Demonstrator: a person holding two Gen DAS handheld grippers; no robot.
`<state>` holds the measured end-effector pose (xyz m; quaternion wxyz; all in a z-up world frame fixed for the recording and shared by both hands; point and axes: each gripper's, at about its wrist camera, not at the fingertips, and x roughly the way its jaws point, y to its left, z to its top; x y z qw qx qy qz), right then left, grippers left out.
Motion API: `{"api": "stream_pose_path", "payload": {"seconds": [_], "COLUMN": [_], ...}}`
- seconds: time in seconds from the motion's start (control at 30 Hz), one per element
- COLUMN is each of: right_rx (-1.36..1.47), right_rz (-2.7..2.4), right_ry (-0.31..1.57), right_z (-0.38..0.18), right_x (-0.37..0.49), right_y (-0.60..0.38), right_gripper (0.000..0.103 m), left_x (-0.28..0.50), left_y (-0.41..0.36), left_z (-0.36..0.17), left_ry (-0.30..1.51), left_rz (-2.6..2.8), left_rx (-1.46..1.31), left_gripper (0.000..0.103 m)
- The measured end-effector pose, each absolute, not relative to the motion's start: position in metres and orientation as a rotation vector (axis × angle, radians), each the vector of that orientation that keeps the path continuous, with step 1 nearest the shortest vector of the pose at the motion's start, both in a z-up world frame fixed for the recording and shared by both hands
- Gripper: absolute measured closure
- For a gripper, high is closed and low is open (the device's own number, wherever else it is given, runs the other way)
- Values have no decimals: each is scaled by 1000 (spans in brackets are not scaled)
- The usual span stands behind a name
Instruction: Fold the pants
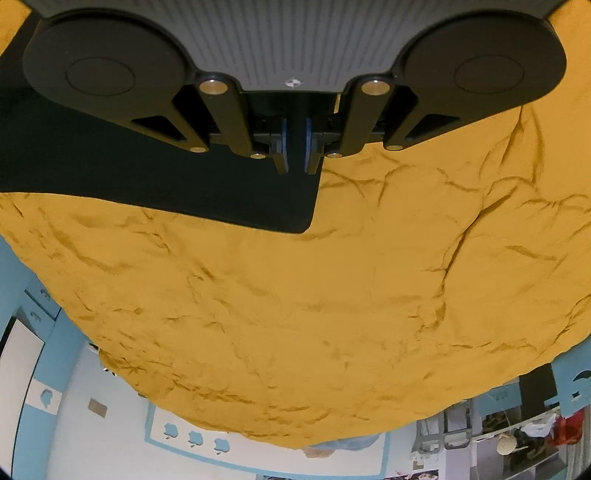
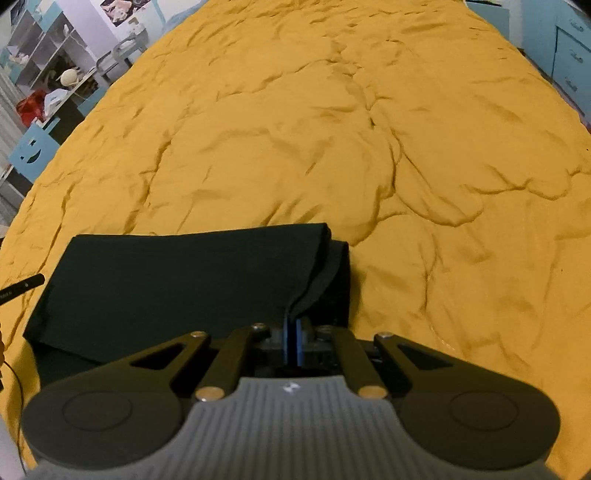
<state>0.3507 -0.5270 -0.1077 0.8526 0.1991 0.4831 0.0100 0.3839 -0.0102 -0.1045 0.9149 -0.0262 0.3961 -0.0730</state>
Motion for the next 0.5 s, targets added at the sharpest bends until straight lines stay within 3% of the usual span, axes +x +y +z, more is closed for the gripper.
{"api": "stream_pose_path", "payload": {"seconds": [0.17,0.33,0.5], "right_rx": [269,363,324], "right_rz": [-135,-47,-146], "right_ry": [946,786,879], "right_z": [-85,-71,-113], "right_x": [333,332,352], "right_y": [-516,-502,-497], "right_gripper": [93,95,98], "left_x": [402,429,458], "left_y": [-14,-30,-34], "left_z": [-107,-119,-146], "left_ry": [814,815,873], "left_rz": [-202,-235,-210], "left_rx": [-26,45,81], "left_gripper": [94,94,96]}}
